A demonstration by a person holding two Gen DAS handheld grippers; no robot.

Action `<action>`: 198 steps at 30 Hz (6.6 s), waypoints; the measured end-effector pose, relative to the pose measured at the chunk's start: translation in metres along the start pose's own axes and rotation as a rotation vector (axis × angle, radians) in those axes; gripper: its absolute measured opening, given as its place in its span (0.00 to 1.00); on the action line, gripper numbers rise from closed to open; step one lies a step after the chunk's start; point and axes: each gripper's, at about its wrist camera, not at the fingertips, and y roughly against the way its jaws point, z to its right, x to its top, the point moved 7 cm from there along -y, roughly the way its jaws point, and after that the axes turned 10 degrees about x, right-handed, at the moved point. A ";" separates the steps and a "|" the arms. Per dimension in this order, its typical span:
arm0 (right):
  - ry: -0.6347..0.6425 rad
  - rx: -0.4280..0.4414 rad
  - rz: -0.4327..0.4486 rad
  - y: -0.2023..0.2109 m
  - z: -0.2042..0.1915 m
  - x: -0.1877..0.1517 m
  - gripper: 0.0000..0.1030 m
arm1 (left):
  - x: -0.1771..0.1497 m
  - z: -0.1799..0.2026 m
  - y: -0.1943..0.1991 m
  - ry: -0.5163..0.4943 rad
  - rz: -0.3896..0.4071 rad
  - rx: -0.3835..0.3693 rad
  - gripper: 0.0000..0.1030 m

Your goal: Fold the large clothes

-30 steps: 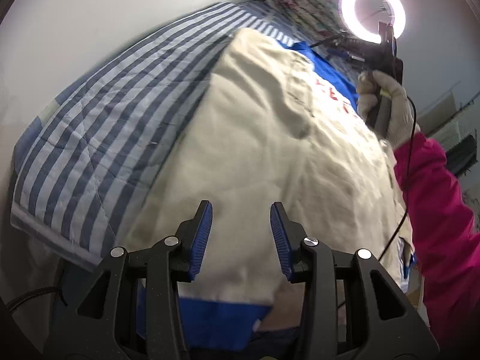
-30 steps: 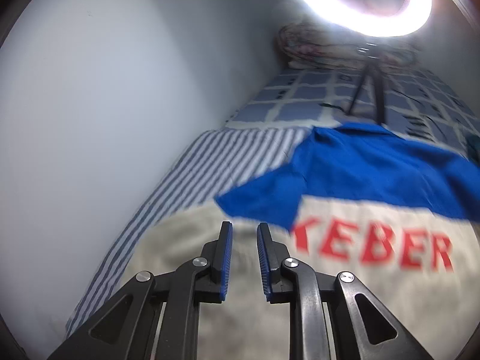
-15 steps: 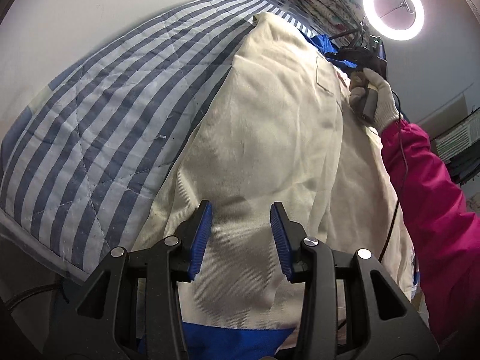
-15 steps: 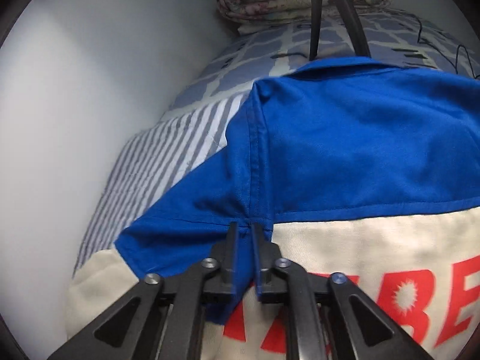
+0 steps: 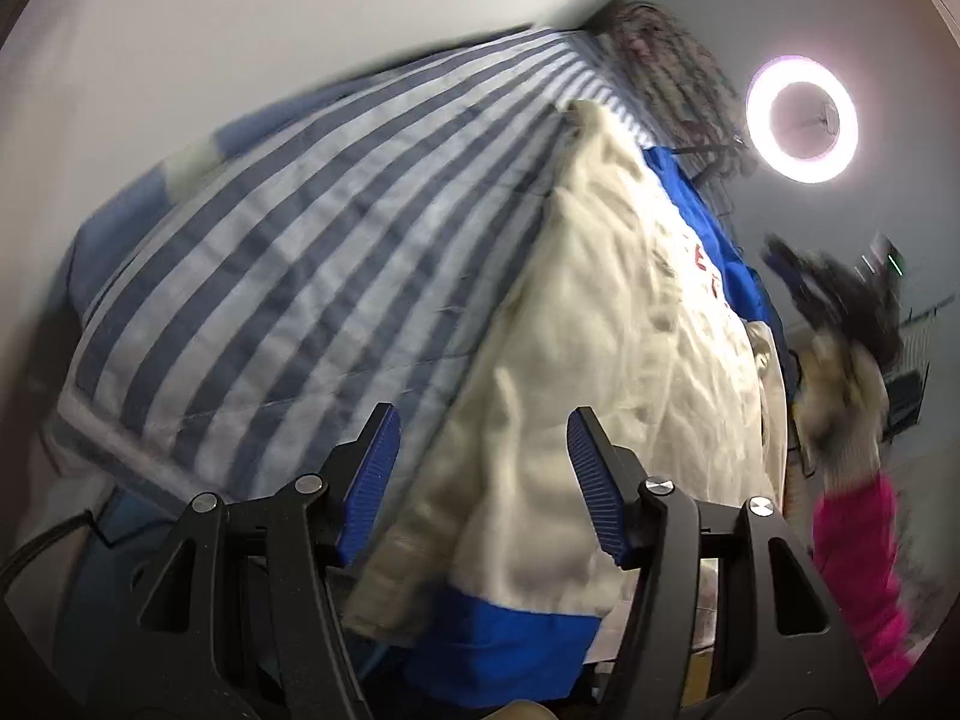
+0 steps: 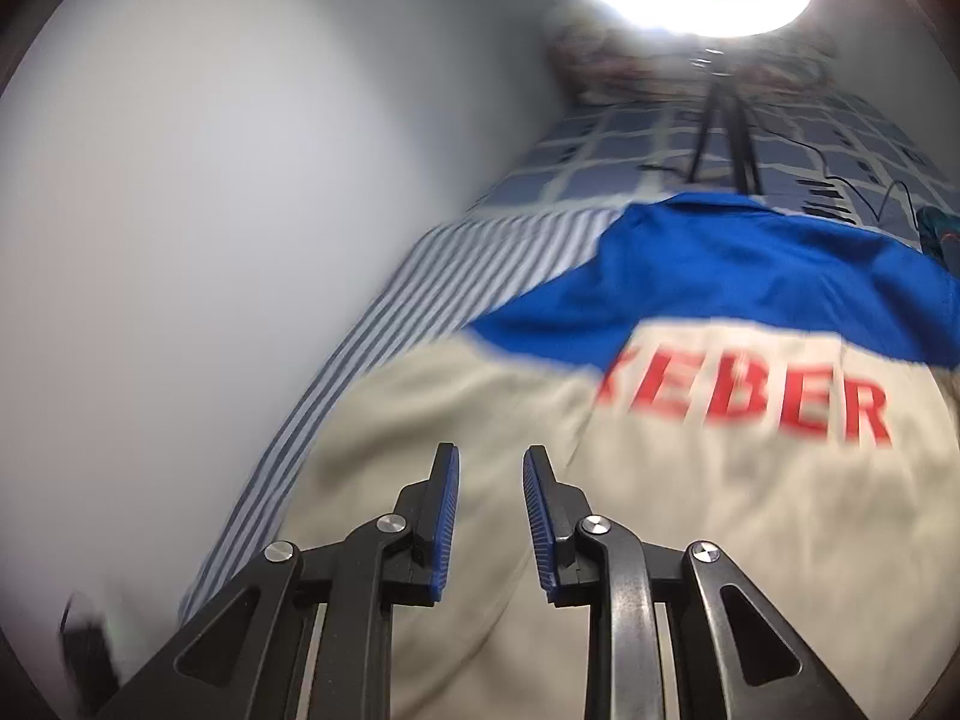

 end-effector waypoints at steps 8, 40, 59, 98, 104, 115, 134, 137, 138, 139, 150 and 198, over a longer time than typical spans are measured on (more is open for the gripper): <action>0.134 0.090 -0.214 0.013 -0.108 -0.163 0.23 | -0.006 -0.017 -0.006 0.069 -0.061 -0.095 0.58; 0.131 0.110 -0.311 -0.045 -0.145 -0.251 0.23 | -0.049 -0.004 0.002 -0.080 -0.046 0.003 0.50; 0.030 0.169 -0.243 -0.034 -0.156 -0.165 0.67 | -0.065 0.071 0.039 -0.334 0.104 0.073 0.16; -0.407 0.267 0.083 0.026 0.005 -0.133 0.02 | -0.152 0.208 0.000 -0.760 0.081 0.039 0.14; -0.461 0.130 0.034 0.037 0.051 -0.161 0.02 | -0.175 0.217 -0.021 -0.805 0.023 0.052 0.13; -0.242 -0.012 -0.084 0.066 0.031 -0.161 0.27 | -0.186 0.196 0.016 -0.784 -0.079 -0.095 0.22; -0.070 -0.108 0.033 0.231 -0.030 -0.218 0.33 | -0.178 0.154 -0.042 -0.801 -0.121 0.055 0.22; -0.073 -0.124 0.032 0.236 -0.021 -0.226 0.33 | -0.184 0.161 -0.035 -0.871 -0.093 0.082 0.22; -0.079 -0.126 0.032 0.237 -0.017 -0.227 0.33 | -0.183 0.163 -0.031 -0.855 -0.098 0.076 0.22; -0.082 -0.129 0.031 0.239 -0.014 -0.228 0.33 | -0.181 0.166 -0.026 -0.843 -0.094 0.061 0.22; -0.092 -0.222 0.137 0.291 0.023 -0.224 0.50 | -0.129 0.251 0.028 -0.736 0.066 -0.076 0.48; -0.608 -0.518 0.139 0.451 0.320 -0.361 0.14 | -0.177 0.333 -0.034 -0.803 -0.093 -0.142 0.51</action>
